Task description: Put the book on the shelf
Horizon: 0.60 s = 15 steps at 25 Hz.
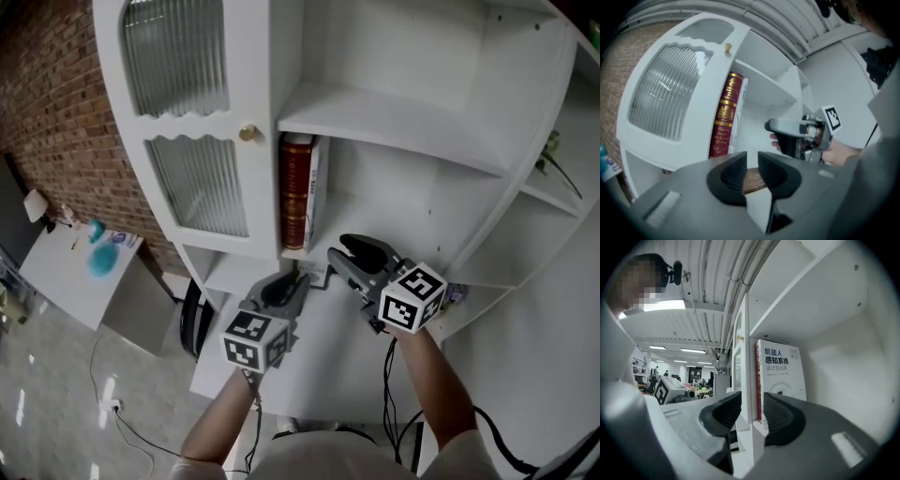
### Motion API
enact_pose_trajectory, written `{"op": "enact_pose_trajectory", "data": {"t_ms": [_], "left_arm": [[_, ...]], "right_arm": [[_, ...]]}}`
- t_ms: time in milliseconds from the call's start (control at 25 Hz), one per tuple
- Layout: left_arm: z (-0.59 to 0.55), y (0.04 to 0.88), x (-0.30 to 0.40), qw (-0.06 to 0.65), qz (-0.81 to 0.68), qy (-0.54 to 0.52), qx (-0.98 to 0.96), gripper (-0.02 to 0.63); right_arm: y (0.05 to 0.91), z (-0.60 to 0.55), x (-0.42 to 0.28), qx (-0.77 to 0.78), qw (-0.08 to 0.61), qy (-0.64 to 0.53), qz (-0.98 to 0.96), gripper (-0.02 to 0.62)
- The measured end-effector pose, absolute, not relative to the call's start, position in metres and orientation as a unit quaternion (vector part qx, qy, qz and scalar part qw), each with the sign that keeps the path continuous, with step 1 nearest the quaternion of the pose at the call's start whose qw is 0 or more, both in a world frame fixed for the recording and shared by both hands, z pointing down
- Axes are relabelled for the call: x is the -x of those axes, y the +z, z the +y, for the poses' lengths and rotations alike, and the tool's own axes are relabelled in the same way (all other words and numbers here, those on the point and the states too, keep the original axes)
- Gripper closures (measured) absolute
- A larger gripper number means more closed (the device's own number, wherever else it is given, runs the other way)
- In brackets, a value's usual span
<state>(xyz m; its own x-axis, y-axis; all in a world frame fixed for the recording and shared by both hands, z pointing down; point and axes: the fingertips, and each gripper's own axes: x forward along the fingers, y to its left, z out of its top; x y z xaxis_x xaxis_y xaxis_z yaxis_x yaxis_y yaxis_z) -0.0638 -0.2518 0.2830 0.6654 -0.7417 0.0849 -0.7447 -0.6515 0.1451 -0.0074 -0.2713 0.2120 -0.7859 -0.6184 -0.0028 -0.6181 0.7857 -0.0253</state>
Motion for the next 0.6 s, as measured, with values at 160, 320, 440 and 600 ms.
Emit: {"op": "enact_pose_trajectory", "data": {"t_ms": [160,320,440,600], "left_arm": [[-0.235,0.305,0.076,0.108,-0.401,-0.008,-0.910,0.574],[-0.213,0.325,0.086,0.118,-0.404,-0.011,-0.907,0.598],[-0.191,0.338,0.087,0.116,-0.396,0.001,-0.911,0.598],[-0.157,0.359,0.086,0.126,-0.388,0.003,-0.913,0.598]], "right_arm": [[0.256,-0.230,-0.004,0.379,-0.017,-0.005,0.925,0.518],[0.286,-0.195,-0.016,0.410,0.000,-0.037,0.911,0.588],[0.300,-0.169,-0.027,0.423,0.015,-0.056,0.904,0.592],[0.321,-0.138,-0.044,0.433,0.019,-0.080,0.898,0.592]]}}
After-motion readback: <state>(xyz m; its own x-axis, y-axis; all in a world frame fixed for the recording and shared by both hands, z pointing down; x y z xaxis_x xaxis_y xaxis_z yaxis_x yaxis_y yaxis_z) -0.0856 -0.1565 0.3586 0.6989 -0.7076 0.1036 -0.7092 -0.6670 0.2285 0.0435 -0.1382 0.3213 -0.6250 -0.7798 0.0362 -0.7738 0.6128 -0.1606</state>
